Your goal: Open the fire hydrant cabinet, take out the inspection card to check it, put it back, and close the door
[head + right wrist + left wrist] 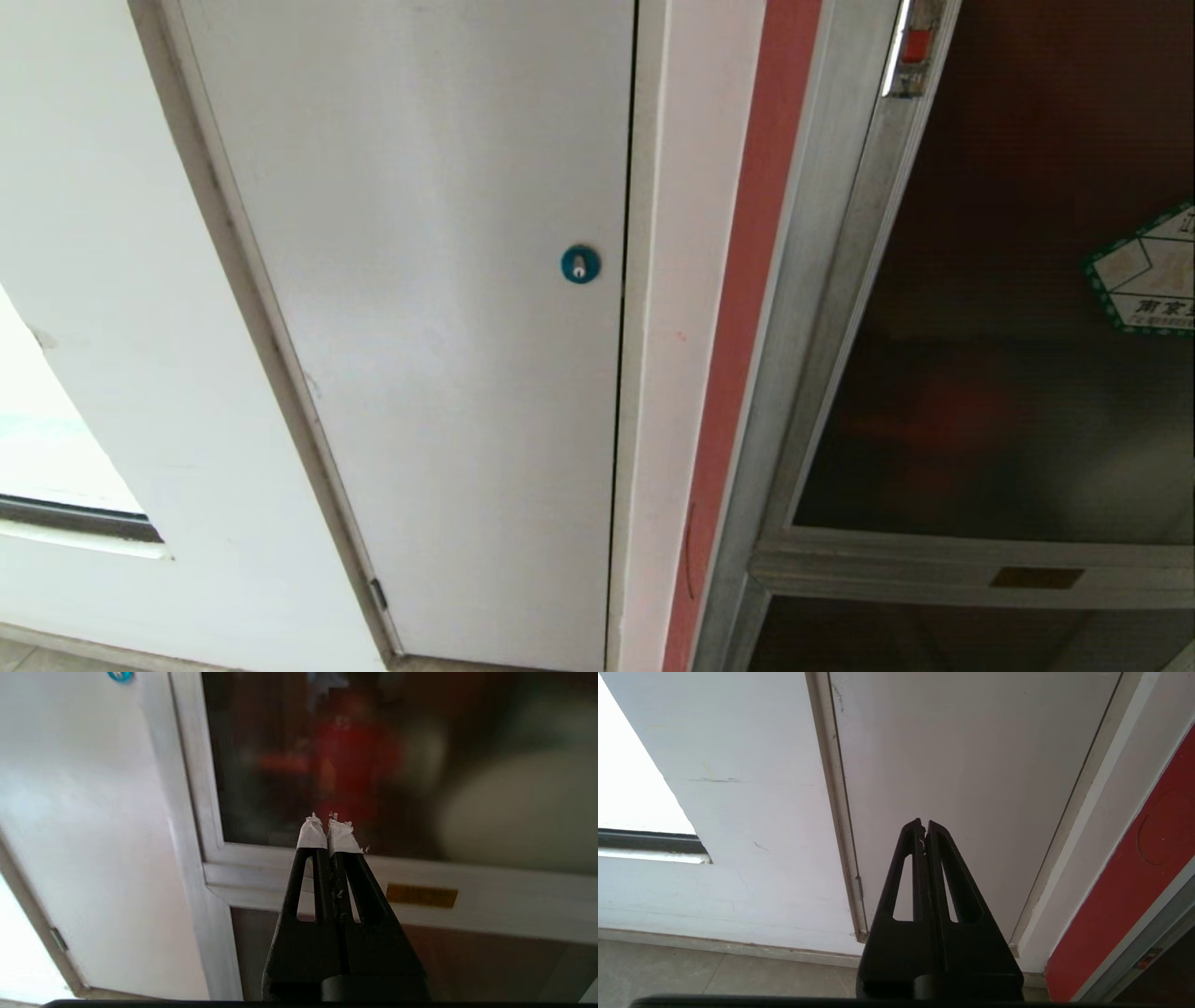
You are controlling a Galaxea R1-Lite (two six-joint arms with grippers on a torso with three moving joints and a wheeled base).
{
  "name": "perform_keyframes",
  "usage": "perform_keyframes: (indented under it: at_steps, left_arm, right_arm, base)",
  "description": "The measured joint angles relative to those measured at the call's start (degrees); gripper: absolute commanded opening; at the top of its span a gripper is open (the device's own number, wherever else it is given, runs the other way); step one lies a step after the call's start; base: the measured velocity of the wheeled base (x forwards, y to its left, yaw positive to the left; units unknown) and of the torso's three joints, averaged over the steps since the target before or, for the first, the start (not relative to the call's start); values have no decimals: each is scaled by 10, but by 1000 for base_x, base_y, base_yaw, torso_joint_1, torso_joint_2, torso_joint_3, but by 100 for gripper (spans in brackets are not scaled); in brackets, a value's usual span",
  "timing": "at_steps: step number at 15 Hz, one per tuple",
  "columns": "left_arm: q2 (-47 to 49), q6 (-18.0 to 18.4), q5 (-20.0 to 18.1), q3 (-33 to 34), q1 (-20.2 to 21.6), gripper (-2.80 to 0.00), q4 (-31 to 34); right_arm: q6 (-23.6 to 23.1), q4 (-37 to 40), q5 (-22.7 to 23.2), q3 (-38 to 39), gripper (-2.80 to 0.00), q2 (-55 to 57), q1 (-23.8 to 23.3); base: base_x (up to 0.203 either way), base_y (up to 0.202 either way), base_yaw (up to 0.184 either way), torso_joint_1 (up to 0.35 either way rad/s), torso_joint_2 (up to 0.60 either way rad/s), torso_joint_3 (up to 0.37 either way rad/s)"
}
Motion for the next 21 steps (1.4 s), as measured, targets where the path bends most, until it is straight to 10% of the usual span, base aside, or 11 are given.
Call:
perform_keyframes:
  at_steps: [21]
  left_arm:
    - [0,0,0,0,0,-280,0]
  right_arm:
    - [12,29,-21,69,-280,-2,0]
  base:
    - [0,0,0,0,0,0]
